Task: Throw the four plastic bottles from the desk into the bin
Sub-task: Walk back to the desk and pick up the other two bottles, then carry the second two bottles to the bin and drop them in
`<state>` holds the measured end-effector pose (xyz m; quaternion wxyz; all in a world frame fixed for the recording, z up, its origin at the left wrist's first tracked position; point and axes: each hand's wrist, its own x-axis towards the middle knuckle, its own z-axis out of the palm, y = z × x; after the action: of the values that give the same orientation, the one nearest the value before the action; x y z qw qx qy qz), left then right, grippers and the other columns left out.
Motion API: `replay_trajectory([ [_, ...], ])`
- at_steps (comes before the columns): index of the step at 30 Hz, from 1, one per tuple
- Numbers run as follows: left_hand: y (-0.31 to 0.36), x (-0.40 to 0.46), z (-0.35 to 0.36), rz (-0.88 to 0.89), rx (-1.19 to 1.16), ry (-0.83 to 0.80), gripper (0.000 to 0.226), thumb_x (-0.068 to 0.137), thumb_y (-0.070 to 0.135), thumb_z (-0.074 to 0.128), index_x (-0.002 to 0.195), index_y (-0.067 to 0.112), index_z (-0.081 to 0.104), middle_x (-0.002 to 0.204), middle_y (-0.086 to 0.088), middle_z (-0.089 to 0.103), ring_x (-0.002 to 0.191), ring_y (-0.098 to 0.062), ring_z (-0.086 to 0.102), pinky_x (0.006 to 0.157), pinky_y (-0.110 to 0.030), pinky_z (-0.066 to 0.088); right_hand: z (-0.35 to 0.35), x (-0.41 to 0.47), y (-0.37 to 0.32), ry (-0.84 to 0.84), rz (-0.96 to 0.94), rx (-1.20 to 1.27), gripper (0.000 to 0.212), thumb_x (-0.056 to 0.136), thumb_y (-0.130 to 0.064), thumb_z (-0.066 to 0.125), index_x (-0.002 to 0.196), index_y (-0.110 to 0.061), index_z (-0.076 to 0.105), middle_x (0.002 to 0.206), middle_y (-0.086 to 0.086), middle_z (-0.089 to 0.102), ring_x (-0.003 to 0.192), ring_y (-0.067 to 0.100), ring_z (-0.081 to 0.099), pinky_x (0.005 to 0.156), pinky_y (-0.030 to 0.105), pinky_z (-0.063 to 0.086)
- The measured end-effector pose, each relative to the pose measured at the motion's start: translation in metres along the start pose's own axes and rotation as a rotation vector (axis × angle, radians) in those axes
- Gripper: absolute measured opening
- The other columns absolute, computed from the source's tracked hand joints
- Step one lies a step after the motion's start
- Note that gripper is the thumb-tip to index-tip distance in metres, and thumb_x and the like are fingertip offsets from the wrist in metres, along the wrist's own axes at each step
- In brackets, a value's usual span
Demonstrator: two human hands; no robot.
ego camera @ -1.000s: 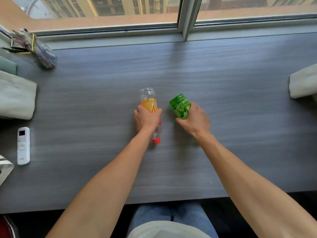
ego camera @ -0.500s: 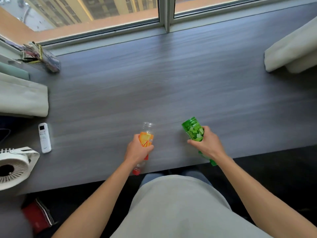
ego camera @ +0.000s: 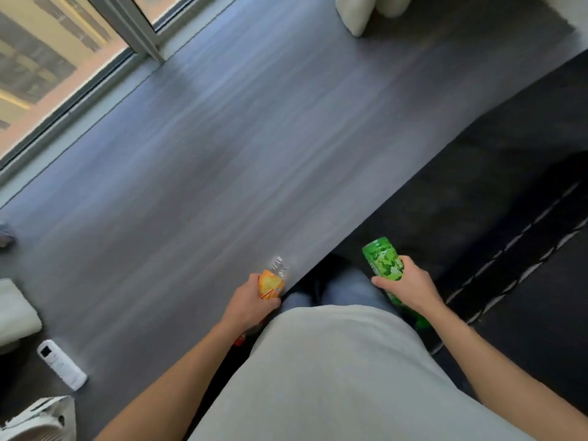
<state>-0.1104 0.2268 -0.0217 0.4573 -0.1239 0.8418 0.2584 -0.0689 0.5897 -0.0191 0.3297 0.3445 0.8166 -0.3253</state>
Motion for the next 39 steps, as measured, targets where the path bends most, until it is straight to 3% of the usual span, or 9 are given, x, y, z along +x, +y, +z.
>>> replay_trajectory([
  [5, 0.078, 0.033, 0.012, 0.170, 0.193, -0.036, 0.055, 0.071, 0.044, 0.072, 0.116, 0.025, 0.047, 0.105, -0.004, 0.066, 0.098, -0.031, 0.063, 0.078, -0.038, 0.051, 0.014, -0.039, 0.092, 0.112, 0.260, 0.240, 0.060, 0.056, -0.060, 0.080, 0.102, -0.029, 0.058, 0.090, -0.004, 0.069, 0.079, 0.020, 0.062, 0.063, 0.030, 0.045],
  [9, 0.158, 0.052, 0.034, 0.307, 0.298, -0.090, 0.063, 0.068, 0.047, 0.072, 0.123, 0.030, 0.046, 0.101, 0.002, 0.064, 0.093, -0.026, 0.062, 0.075, -0.035, 0.047, 0.026, -0.064, 0.157, 0.169, 0.434, 0.423, 0.058, 0.062, -0.047, 0.088, 0.105, -0.018, 0.062, 0.093, 0.002, 0.072, 0.086, 0.025, 0.066, 0.070, 0.032, 0.048],
  [15, 0.263, 0.064, 0.088, 0.437, 0.472, -0.167, 0.058, 0.069, 0.047, 0.075, 0.116, 0.031, 0.045, 0.094, 0.004, 0.062, 0.085, -0.022, 0.061, 0.068, -0.034, 0.044, 0.024, -0.072, 0.224, 0.172, 0.622, 0.688, 0.050, 0.071, -0.028, 0.089, 0.109, -0.007, 0.062, 0.101, 0.014, 0.072, 0.094, 0.030, 0.068, 0.080, 0.036, 0.052],
  [18, 0.299, 0.070, 0.115, 0.455, 0.563, -0.182, 0.058, 0.069, 0.046, 0.076, 0.114, 0.027, 0.046, 0.094, 0.003, 0.062, 0.085, -0.023, 0.061, 0.069, -0.034, 0.045, 0.000, -0.058, 0.250, 0.172, 0.641, 0.760, 0.049, 0.072, -0.025, 0.088, 0.111, -0.005, 0.064, 0.102, 0.016, 0.073, 0.094, 0.029, 0.068, 0.080, 0.035, 0.051],
  [22, 0.330, 0.079, 0.134, 0.402, 0.640, -0.207, 0.058, 0.071, 0.047, 0.076, 0.116, 0.027, 0.046, 0.093, 0.003, 0.064, 0.076, -0.013, 0.060, 0.064, -0.032, 0.049, -0.047, -0.029, 0.269, 0.164, 0.627, 0.789, 0.054, 0.068, -0.032, 0.089, 0.110, -0.009, 0.063, 0.103, 0.014, 0.073, 0.095, 0.029, 0.068, 0.082, 0.036, 0.053],
  [27, 0.354, 0.094, 0.137, 0.322, 0.752, -0.169, 0.059, 0.079, 0.046, 0.076, 0.124, 0.021, 0.047, 0.100, -0.002, 0.064, 0.084, -0.024, 0.060, 0.071, -0.035, 0.046, -0.126, 0.024, 0.276, 0.209, 0.522, 0.737, 0.060, 0.065, -0.053, 0.084, 0.112, -0.022, 0.062, 0.102, 0.003, 0.070, 0.096, 0.028, 0.066, 0.078, 0.033, 0.051],
  [32, 0.392, 0.114, 0.131, 0.207, 0.734, -0.195, 0.050, 0.080, 0.041, 0.076, 0.115, 0.018, 0.050, 0.103, -0.010, 0.069, 0.088, -0.030, 0.067, 0.081, -0.044, 0.059, -0.207, 0.083, 0.272, 0.295, 0.432, 0.760, 0.059, 0.059, -0.057, 0.081, 0.103, -0.025, 0.060, 0.101, 0.003, 0.072, 0.096, 0.027, 0.068, 0.086, 0.041, 0.055],
  [36, 0.454, 0.138, 0.134, 0.244, 0.789, -0.184, 0.044, 0.082, 0.046, 0.073, 0.110, 0.016, 0.055, 0.104, -0.012, 0.073, 0.091, -0.035, 0.069, 0.081, -0.042, 0.057, -0.257, 0.120, 0.268, 0.297, 0.440, 0.742, 0.068, 0.054, -0.066, 0.077, 0.108, -0.027, 0.060, 0.098, -0.004, 0.069, 0.091, 0.021, 0.065, 0.084, 0.037, 0.054],
  [39, 0.518, 0.155, 0.143, 0.267, 0.770, -0.211, 0.055, 0.082, 0.046, 0.075, 0.124, 0.015, 0.055, 0.112, -0.013, 0.071, 0.103, -0.039, 0.067, 0.086, -0.041, 0.055, -0.280, 0.136, 0.268, 0.256, 0.452, 0.740, 0.070, 0.061, -0.061, 0.080, 0.117, -0.023, 0.062, 0.101, -0.002, 0.070, 0.094, 0.023, 0.067, 0.081, 0.034, 0.052],
])
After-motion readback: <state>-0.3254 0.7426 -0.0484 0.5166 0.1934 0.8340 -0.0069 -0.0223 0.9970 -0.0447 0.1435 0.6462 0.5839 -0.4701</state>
